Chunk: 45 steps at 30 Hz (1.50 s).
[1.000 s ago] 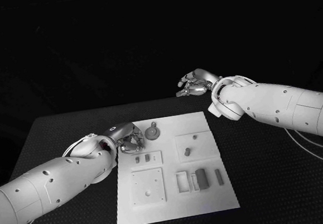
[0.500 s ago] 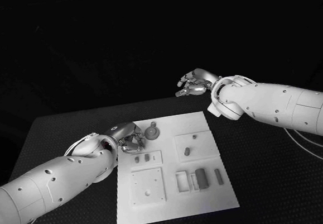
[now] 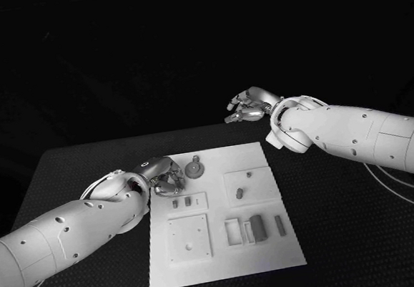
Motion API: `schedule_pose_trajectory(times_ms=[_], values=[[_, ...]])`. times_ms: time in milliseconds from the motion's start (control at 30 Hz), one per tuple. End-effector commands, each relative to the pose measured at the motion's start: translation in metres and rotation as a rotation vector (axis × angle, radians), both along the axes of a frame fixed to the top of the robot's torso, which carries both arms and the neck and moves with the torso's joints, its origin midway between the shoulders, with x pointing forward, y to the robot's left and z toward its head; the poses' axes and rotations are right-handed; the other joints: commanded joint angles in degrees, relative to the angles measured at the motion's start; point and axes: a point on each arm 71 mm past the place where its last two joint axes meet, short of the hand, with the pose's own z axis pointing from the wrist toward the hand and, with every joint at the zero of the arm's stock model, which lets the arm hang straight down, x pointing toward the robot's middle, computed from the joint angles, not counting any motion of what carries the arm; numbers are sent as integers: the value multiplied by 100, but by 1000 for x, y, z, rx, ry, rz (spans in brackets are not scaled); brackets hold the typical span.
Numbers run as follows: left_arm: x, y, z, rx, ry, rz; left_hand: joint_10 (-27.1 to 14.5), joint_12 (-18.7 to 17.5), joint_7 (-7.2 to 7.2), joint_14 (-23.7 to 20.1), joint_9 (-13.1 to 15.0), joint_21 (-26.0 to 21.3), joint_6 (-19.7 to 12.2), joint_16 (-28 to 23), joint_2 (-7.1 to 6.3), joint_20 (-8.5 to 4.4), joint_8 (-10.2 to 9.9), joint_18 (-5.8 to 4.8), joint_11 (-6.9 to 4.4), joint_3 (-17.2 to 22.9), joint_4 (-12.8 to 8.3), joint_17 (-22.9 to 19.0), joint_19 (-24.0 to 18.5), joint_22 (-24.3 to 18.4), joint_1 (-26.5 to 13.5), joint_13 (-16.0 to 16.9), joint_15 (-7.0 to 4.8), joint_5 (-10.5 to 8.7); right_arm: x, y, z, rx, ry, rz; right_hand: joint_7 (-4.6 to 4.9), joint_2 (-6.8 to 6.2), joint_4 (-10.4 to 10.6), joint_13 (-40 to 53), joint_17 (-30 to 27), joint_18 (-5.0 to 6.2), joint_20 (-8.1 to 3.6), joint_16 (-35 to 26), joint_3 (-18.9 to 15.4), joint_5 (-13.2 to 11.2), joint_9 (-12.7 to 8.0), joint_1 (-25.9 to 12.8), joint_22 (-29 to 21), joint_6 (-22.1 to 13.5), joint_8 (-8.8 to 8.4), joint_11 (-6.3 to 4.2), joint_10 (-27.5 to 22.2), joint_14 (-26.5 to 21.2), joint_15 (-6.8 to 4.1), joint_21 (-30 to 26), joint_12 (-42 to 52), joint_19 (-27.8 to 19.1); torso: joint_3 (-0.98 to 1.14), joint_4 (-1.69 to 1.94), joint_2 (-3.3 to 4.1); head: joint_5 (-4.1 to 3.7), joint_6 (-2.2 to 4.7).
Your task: Assemble the parts on the task board
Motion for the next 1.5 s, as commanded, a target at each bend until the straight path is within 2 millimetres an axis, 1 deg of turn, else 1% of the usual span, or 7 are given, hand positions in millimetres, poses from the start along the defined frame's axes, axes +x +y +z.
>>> schedule_pose_trajectory(times_ms=[33,167,433,700,1000,1167,1500], values=[[0,1,-2,22,10,-6,127,20,5,18,-6,38,26,17,55,-47,17,722,43,41,-9,-7,-10,114,-2,93,-14,19,0,1,0,0,1,10,209,62,0,-10,6,-19,13,-38,-42,4,-7,7,6,170,30,350,-385,45,9,-27,-23,-3,-3,2,-1,-4,0],[0,-1,-2,21,8,-8,128,19,5,18,-6,38,26,17,55,-48,16,721,43,42,-10,-9,-10,114,-2,94,-13,19,0,1,0,0,1,10,209,62,1,-13,7,-18,13,-40,-43,4,-8,7,7,170,31,350,-384,46,9,-28,-23,-2,-1,3,2,-7,0],[0,-7,-4,20,12,-21,129,16,6,18,-6,38,26,18,57,-47,16,720,43,43,-9,-12,-10,114,-3,96,-13,19,0,2,0,0,1,12,209,64,2,-20,9,-18,14,-45,-45,4,-8,5,9,171,32,350,-382,48,9,-31,-24,0,-4,-10,1,-10,-5],[-1,-9,-4,17,14,-29,130,14,6,17,-5,38,25,19,58,-47,15,719,43,43,-8,-14,-11,114,-6,98,-13,19,0,2,0,0,1,12,209,64,3,-28,12,-17,15,-50,-47,4,-9,4,11,170,33,350,-379,51,9,-35,-25,1,2,-3,-2,-22,-14],[-4,-11,-8,38,52,-57,131,11,6,15,-5,37,25,20,60,-48,15,718,42,44,-12,-18,-12,114,-4,100,-14,20,0,1,0,-1,2,10,209,65,3,-36,14,-16,15,-55,-49,4,-10,4,14,170,34,350,-377,53,9,-38,-25,2,2,-1,-3,-34,-32],[-6,-12,-8,42,46,-68,136,11,5,13,-4,37,27,20,59,-48,16,718,41,43,-15,-21,-14,114,-5,103,-14,20,0,1,0,-1,3,10,209,65,3,-38,15,-16,15,-57,-50,4,-11,3,15,170,34,350,-376,54,9,-39,-26,3,-4,2,0,-43,-37],[-4,-8,-9,66,43,-56,151,13,2,6,-3,37,31,24,52,-50,18,715,35,42,-26,-26,-21,117,4,112,-21,27,0,0,0,-1,3,10,209,66,4,-45,17,-15,16,-61,-51,4,-12,2,17,170,35,350,-374,56,9,-43,-26,4,-3,3,-1,-40,-35]])
